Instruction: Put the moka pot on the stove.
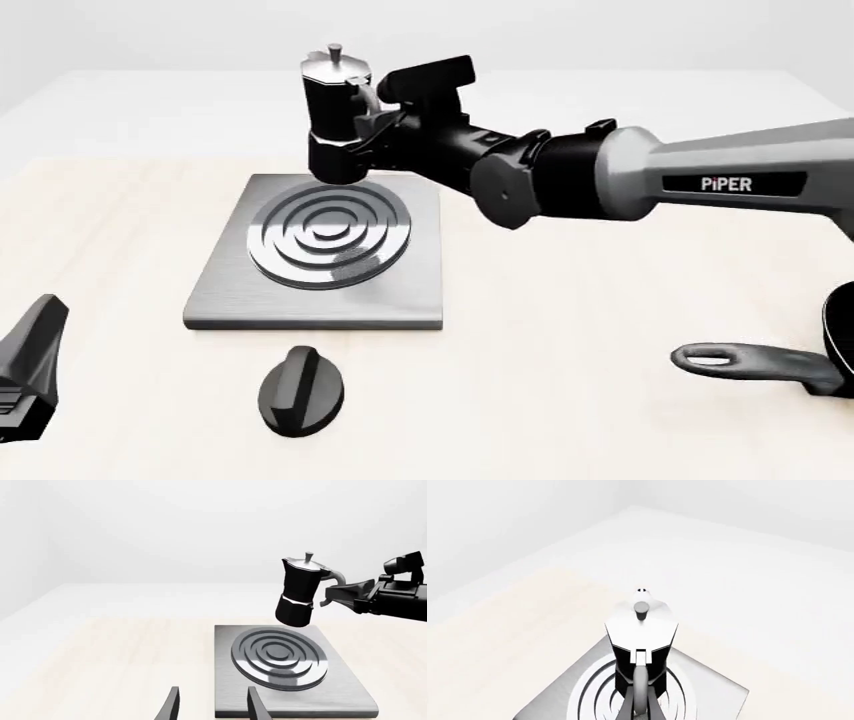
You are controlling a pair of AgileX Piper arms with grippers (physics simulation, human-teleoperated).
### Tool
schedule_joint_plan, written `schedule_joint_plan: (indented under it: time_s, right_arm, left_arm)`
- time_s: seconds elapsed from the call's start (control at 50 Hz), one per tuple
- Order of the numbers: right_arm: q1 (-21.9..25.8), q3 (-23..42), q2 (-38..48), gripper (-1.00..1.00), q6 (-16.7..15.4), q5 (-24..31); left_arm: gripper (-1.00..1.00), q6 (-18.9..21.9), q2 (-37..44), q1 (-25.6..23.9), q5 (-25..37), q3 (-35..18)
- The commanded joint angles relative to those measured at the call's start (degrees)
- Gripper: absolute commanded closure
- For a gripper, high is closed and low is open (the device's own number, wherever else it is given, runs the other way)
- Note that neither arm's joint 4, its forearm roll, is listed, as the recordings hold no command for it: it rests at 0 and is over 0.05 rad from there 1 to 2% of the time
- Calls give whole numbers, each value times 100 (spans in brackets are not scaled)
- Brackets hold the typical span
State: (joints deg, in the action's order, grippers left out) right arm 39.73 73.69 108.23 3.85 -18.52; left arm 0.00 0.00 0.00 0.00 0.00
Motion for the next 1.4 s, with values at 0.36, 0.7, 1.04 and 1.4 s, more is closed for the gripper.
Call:
schedule_joint_plan:
  time_s: [0.36,0.7,1.04,1.4]
  right_arm:
    - [40,519,663,100,198,-38]
    - [25,552,800,100,261,-78]
    - [44,456,917,100,360,-220]
    - [68,476,1073,100,432,-283]
  left_arm:
    - [-100,0,0,0,0,0]
    - [-100,0,0,0,0,0]
    - [-100,0,0,0,0,0]
    - [-100,0,0,0,0,0]
